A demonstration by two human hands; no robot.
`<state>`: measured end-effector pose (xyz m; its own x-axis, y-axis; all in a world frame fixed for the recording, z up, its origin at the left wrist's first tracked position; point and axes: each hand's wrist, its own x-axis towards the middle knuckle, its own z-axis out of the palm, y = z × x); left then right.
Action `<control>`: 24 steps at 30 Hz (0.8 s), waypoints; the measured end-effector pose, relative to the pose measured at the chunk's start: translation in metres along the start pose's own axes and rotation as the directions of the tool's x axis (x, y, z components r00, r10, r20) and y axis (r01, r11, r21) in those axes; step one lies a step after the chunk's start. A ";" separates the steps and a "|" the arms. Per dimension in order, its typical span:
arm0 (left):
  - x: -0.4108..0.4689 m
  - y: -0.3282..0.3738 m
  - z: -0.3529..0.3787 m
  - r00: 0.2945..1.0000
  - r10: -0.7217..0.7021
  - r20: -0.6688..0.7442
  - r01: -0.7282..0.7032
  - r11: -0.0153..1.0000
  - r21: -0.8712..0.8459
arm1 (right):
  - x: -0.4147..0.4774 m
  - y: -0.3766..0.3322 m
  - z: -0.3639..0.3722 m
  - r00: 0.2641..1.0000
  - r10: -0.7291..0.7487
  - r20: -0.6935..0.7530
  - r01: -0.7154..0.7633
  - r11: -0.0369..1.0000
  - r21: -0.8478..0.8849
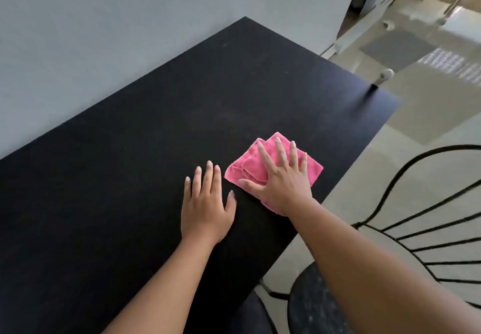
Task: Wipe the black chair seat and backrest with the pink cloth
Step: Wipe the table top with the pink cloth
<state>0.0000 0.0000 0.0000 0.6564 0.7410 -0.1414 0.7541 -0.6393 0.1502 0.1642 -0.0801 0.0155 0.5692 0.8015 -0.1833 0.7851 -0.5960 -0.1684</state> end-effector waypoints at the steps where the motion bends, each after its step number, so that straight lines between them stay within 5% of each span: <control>1: 0.001 0.000 -0.001 1.000 -0.012 -0.003 0.012 1.000 0.010 | 0.001 -0.002 0.000 1.000 -0.002 0.013 0.003 1.000 -0.028; 15: 0.005 0.000 0.004 0.999 0.010 -0.052 -0.007 0.998 0.063 | -0.006 0.012 0.011 0.973 -0.108 -0.205 0.124 0.990 0.070; 24: 0.009 0.026 -0.005 0.982 0.182 0.047 -0.183 0.983 0.026 | -0.041 0.050 0.004 0.980 -0.121 -0.157 0.135 0.988 0.081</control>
<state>0.0256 -0.0096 0.0072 0.7831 0.6018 -0.1570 0.6212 -0.7695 0.1484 0.1789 -0.1429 0.0105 0.5009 0.8654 -0.0073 0.8325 -0.4841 -0.2694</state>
